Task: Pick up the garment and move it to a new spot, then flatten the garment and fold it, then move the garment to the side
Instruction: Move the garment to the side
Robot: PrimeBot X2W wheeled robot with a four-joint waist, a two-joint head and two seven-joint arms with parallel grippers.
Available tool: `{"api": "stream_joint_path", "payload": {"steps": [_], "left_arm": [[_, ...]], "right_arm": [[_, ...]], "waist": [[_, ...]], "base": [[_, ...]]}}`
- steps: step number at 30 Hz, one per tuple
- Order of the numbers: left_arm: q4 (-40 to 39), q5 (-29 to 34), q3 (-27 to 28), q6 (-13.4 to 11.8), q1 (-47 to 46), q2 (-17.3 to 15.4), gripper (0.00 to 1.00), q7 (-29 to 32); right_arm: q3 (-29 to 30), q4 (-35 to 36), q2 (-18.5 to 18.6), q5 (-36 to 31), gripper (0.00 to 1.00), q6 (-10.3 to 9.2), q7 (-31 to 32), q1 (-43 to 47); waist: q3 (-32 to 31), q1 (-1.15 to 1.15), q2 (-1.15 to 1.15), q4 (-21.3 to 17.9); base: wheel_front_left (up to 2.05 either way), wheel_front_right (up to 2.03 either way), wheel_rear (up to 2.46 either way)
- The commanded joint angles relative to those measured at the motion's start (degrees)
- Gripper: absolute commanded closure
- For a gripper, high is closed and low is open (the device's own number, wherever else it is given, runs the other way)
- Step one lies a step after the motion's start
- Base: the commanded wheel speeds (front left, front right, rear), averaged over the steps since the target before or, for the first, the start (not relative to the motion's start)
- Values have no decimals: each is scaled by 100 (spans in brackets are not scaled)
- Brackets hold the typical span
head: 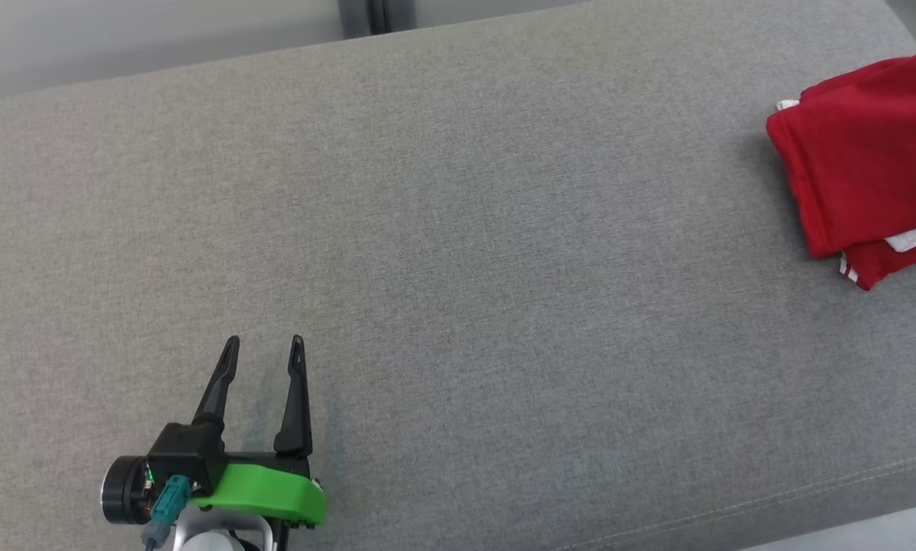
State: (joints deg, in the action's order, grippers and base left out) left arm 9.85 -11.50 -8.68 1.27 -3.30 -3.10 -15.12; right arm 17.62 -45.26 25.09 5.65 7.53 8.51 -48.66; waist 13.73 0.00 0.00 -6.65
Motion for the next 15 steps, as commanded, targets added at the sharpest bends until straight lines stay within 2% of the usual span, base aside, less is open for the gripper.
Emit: {"api": "stream_joint_path", "payload": {"steps": [1, 2, 3, 10, 15], "left_arm": [[-12, 35, 12, 23, -52, -19, 0, 0], [-13, 43, 13, 21, -63, -28, 0, 0], [-5, 50, 12, 25, -78, -39, 0, 0], [5, 95, 27, 31, -123, -76, 0, 0], [0, 89, 51, 7, -111, -88, 0, 0]], "right_arm": [[102, -53, 41, -132, 93, -10, -105, -95], [154, -86, 32, -175, 66, -10, -157, -117], [235, -127, -1, -201, 0, -10, -277, -139], [657, -614, -72, -659, 0, -10, -773, -175], [484, -734, -212, -756, 0, -10, -1052, -244]], "waist": [[120, 0, 0, 113], [142, 0, 0, 130], [162, 0, 0, 149], [231, 0, 0, 191], [191, 0, 0, 104]], "base": [[0, 0, 0], [0, 0, 0], [0, 0, 0], [0, 0, 0], [0, 0, 0]]}}
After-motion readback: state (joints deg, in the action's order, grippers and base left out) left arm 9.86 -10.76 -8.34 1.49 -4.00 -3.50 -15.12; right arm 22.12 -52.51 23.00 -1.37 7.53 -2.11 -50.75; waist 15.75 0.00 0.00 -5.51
